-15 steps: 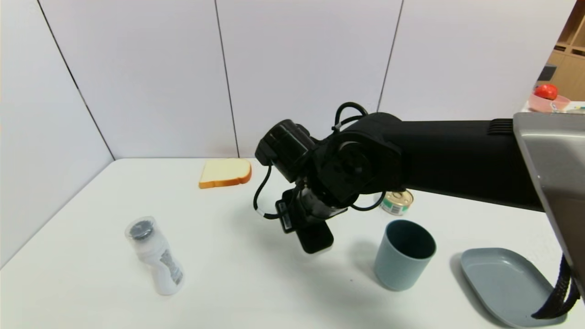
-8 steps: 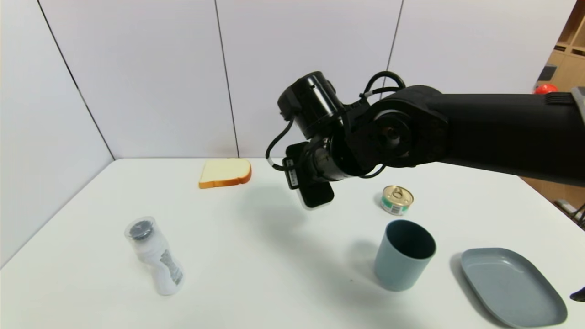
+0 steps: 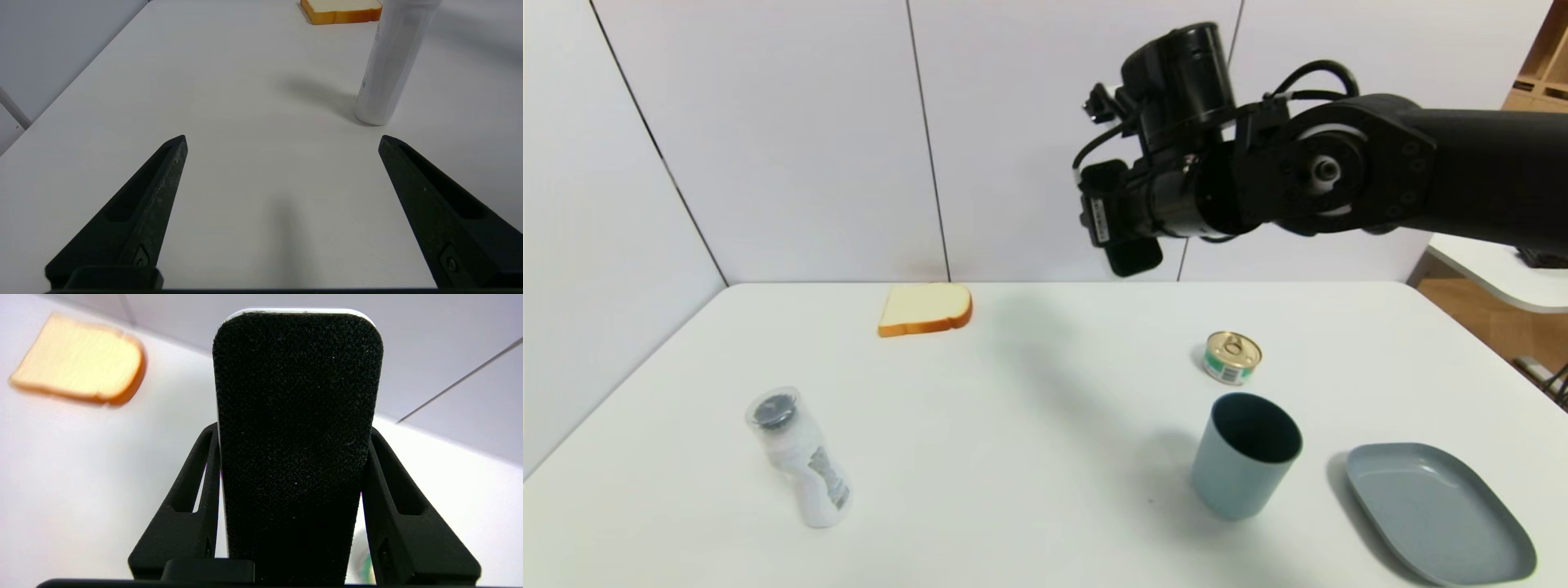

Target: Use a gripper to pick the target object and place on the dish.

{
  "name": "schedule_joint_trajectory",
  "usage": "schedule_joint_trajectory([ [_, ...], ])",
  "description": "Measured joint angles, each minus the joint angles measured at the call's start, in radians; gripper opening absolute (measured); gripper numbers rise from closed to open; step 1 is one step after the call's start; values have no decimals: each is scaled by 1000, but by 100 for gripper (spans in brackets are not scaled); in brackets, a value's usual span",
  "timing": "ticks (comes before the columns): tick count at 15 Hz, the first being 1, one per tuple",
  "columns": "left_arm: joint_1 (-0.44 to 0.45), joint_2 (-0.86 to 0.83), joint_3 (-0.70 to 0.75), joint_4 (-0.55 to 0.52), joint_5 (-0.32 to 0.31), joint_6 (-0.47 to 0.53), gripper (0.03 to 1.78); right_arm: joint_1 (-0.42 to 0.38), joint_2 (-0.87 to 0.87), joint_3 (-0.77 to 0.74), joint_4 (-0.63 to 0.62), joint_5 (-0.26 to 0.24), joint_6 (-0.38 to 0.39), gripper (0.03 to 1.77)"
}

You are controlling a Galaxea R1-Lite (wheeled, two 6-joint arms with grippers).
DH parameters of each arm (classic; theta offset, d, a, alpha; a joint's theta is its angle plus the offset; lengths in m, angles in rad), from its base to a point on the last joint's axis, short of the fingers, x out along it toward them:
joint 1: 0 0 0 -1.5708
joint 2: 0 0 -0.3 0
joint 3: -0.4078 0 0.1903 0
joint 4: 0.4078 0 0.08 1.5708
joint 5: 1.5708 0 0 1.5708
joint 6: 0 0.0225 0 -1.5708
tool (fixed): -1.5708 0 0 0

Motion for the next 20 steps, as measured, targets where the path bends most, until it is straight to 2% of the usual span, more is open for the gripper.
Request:
schedule_joint_trajectory([
  [2, 0, 0, 0, 0, 0, 0, 169, -40, -32, 0, -52, 1, -60, 96],
  [6, 0, 0, 0, 0, 0, 0, 169, -139, -110, 0, -60, 3, -136, 96],
  [13, 0, 0, 0, 0, 0, 0, 169, -344, -280, 18, -20, 13, -197, 96],
  [17, 0, 0, 0, 0, 0, 0, 169, -463, -420, 93, 111, 90, -199, 96],
  [20, 0, 0, 0, 0, 0, 0, 169, -540, -540, 257, 127, 145, -200, 96],
])
